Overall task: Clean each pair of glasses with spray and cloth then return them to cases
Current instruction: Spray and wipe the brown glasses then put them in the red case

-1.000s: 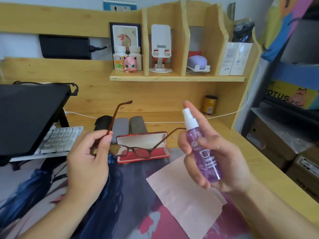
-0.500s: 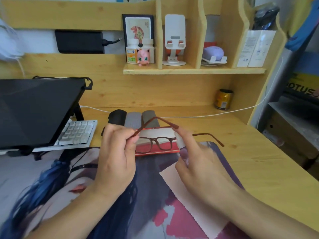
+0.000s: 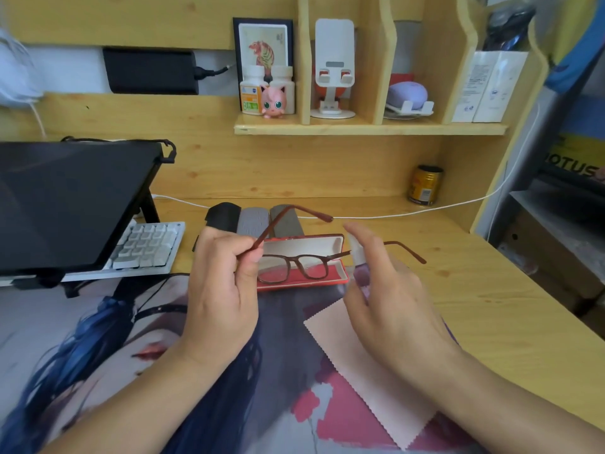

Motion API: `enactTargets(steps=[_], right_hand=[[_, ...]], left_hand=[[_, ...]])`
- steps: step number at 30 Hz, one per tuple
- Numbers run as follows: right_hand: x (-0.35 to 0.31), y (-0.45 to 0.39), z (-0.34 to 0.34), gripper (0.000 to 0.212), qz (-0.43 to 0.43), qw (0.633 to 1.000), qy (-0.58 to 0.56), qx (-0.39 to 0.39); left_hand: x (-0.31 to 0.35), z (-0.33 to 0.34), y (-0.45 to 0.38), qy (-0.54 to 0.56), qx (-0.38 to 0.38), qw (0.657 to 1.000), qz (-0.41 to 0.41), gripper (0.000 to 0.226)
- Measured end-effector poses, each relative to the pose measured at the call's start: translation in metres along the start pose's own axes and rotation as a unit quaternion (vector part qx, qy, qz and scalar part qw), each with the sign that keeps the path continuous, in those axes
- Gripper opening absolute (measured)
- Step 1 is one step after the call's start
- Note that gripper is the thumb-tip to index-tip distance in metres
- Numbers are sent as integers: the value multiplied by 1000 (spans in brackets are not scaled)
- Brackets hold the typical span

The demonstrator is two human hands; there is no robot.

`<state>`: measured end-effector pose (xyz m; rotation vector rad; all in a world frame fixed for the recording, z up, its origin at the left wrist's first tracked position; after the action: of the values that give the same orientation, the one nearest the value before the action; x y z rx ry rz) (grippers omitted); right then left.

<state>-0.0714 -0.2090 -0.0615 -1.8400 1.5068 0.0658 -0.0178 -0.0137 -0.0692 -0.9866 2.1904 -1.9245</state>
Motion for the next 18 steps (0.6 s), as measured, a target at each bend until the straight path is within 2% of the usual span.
enactTargets(steps=[4, 7, 10, 15, 18], right_hand=[[-5, 1, -2, 79, -8, 1000, 25, -3], [-19, 5, 2, 81, -48, 998, -2, -40], [-31, 9, 6, 78, -78, 994, 3, -73], [-39, 9, 11, 70, -77, 995, -8, -59], [-30, 8, 9, 70, -56, 998, 8, -26]], left_hand=[[0, 0, -1, 1, 2, 1000, -5, 6], [1, 0, -2, -4, 4, 1000, -12, 5], [4, 1, -3, -17, 3, 1000, -25, 15], [6, 3, -3, -17, -2, 1000, -18, 16], [4, 3, -2, -11, -1, 1000, -24, 14]])
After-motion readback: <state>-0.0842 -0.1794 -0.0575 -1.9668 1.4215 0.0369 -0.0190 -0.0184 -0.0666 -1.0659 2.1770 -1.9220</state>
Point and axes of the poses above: each hand's wrist, its own y-axis away from the middle knuckle, its own z-axis out of the palm, x = y × z, the point moved 4 cm from there along -y, towards the middle knuckle, and after that the axes turned 4 degrees about -z, right-handed, at the moved point
